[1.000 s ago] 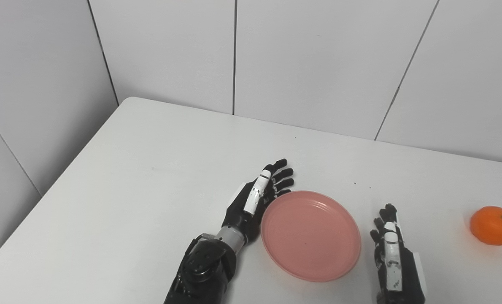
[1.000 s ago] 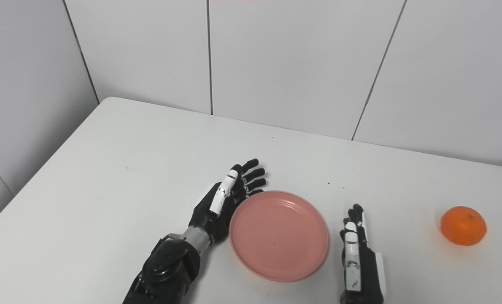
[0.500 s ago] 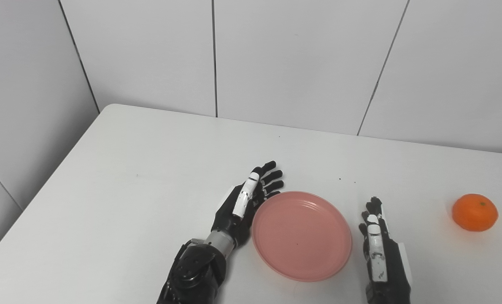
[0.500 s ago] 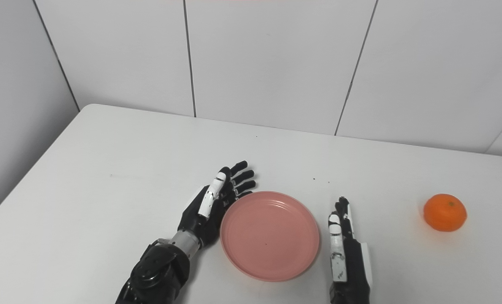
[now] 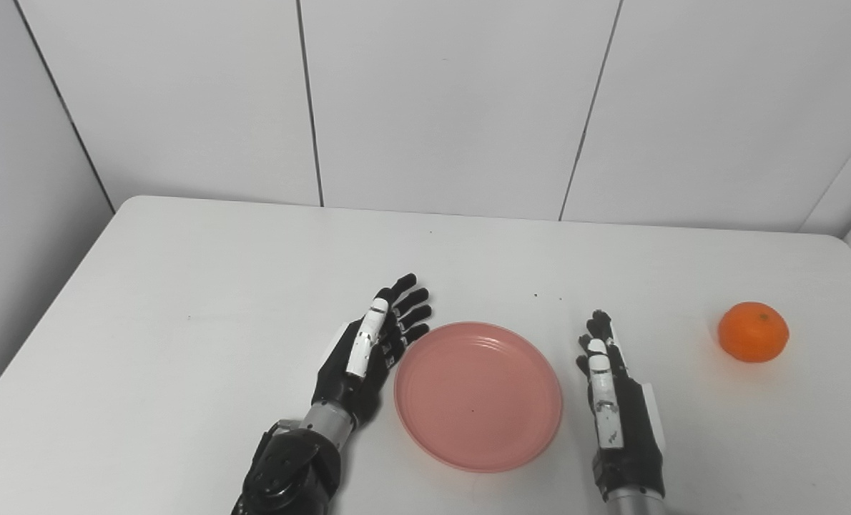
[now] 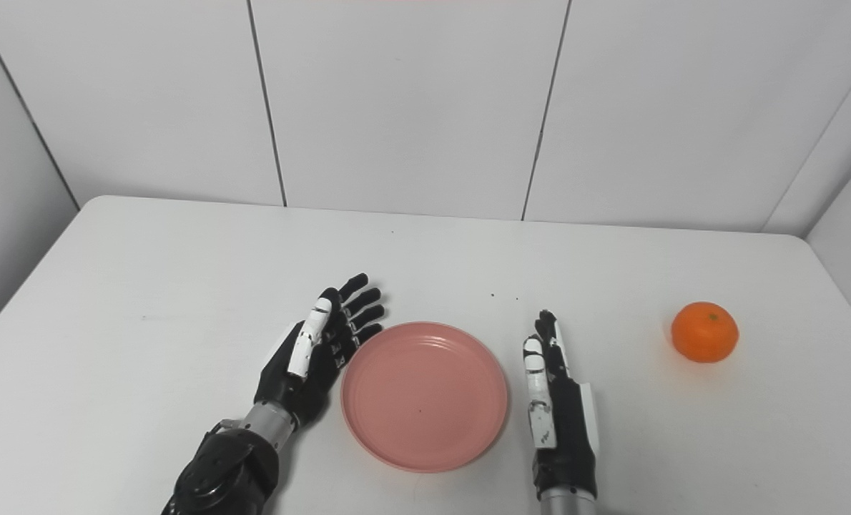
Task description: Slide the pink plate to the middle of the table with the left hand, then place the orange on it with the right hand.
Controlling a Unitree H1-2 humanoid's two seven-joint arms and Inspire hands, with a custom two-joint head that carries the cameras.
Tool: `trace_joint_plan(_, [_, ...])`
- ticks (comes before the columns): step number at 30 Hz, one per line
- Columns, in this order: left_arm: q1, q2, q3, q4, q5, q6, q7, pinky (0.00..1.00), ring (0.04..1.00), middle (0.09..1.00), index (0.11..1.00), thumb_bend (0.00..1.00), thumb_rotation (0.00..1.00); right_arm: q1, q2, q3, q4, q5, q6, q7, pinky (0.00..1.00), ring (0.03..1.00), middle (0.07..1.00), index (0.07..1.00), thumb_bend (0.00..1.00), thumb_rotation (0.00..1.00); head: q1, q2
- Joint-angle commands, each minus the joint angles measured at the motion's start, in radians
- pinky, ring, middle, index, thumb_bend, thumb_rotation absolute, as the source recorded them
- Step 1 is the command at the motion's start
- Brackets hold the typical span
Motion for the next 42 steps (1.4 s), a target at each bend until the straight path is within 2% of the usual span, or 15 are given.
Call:
trace_joint_plan(1, [0.029,0.012,0.010,0.013,-0.002,-0.001,-0.005,0.89,0.901,0.911,0.900,0.40,1.00,-0.031,-0.001,-0.005,-0.037,-0.013,-0.025,-0.010,0.97,0.962,0.968,0.967,0.28,1.00,-0.025,-0.004])
trace_joint_plan(6, [0.037,0.024,0.022,0.018,-0.012,-0.020,-0.027,0.90,0.901,0.911,0.903,0.39,1.00,-0.056,-0.011,-0.014,-0.057,-0.091,-0.027,-0.038,0.97,0.936,0.948,0.950,0.27,1.00,-0.081,-0.022])
trace_joint_plan(8, [0.040,0.028,0.029,0.017,-0.018,-0.018,-0.034,0.91,0.901,0.910,0.901,0.40,1.00,-0.074,-0.012,-0.024,-0.068,-0.126,-0.015,-0.054,0.92,0.915,0.930,0.930,0.25,1.00,-0.094,-0.025])
trace_joint_plan(13, [0.046,0.035,0.039,0.020,-0.037,-0.019,-0.046,0.91,0.903,0.909,0.902,0.40,1.00,-0.106,-0.026,-0.044,-0.083,-0.189,-0.009,-0.078,0.87,0.890,0.913,0.911,0.26,1.00,-0.131,-0.037])
trace_joint_plan(17, [0.053,0.044,0.048,0.020,-0.062,-0.019,-0.060,0.92,0.912,0.916,0.912,0.39,1.00,-0.121,-0.041,-0.054,-0.111,-0.213,0.012,-0.072,0.86,0.894,0.917,0.912,0.37,0.99,-0.173,-0.050])
trace_joint_plan(20, [0.056,0.049,0.053,0.021,-0.070,-0.016,-0.062,0.92,0.911,0.915,0.910,0.38,1.00,-0.129,-0.047,-0.061,-0.129,-0.223,0.031,-0.069,0.83,0.888,0.915,0.906,0.44,0.94,-0.202,-0.060])
trace_joint_plan(23, [0.057,0.057,0.056,0.029,-0.074,-0.019,-0.067,0.93,0.915,0.915,0.908,0.38,1.00,-0.143,-0.063,-0.067,-0.140,-0.280,0.047,-0.080,0.80,0.866,0.898,0.894,0.49,0.87,-0.230,-0.079])
trace_joint_plan(30, [0.060,0.067,0.077,0.045,-0.088,-0.023,-0.075,0.92,0.910,0.908,0.893,0.37,1.00,-0.164,-0.104,-0.079,-0.160,-0.399,0.078,-0.079,0.80,0.847,0.867,0.865,0.64,0.86,-0.281,-0.118])
trace_joint_plan(31, [0.060,0.071,0.081,0.052,-0.097,-0.025,-0.083,0.93,0.913,0.910,0.895,0.37,1.00,-0.165,-0.112,-0.083,-0.166,-0.404,0.079,-0.075,0.80,0.858,0.872,0.866,0.66,0.82,-0.288,-0.123])
trace_joint_plan(32, [0.060,0.074,0.085,0.060,-0.103,-0.029,-0.089,0.94,0.922,0.919,0.903,0.36,1.00,-0.166,-0.118,-0.087,-0.169,-0.406,0.076,-0.074,0.80,0.861,0.878,0.875,0.71,0.73,-0.300,-0.133])
trace_joint_plan(33, [0.059,0.076,0.088,0.064,-0.106,-0.031,-0.092,0.94,0.923,0.921,0.905,0.36,1.00,-0.167,-0.126,-0.093,-0.171,-0.407,0.072,-0.076,0.80,0.860,0.879,0.878,0.73,0.71,-0.300,-0.133])
trace_joint_plan(34, [0.058,0.079,0.090,0.070,-0.108,-0.034,-0.094,0.95,0.926,0.924,0.910,0.36,1.00,-0.169,-0.131,-0.097,-0.169,-0.409,0.068,-0.080,0.81,0.856,0.881,0.890,0.78,0.63,-0.311,-0.142])
trace_joint_plan(42, [0.047,0.091,0.099,0.112,-0.129,-0.058,-0.110,0.97,0.933,0.932,0.924,0.33,1.00,-0.185,-0.184,-0.131,-0.183,-0.514,0.113,-0.075,0.85,0.902,0.916,0.934,0.88,0.44,-0.357,-0.166])
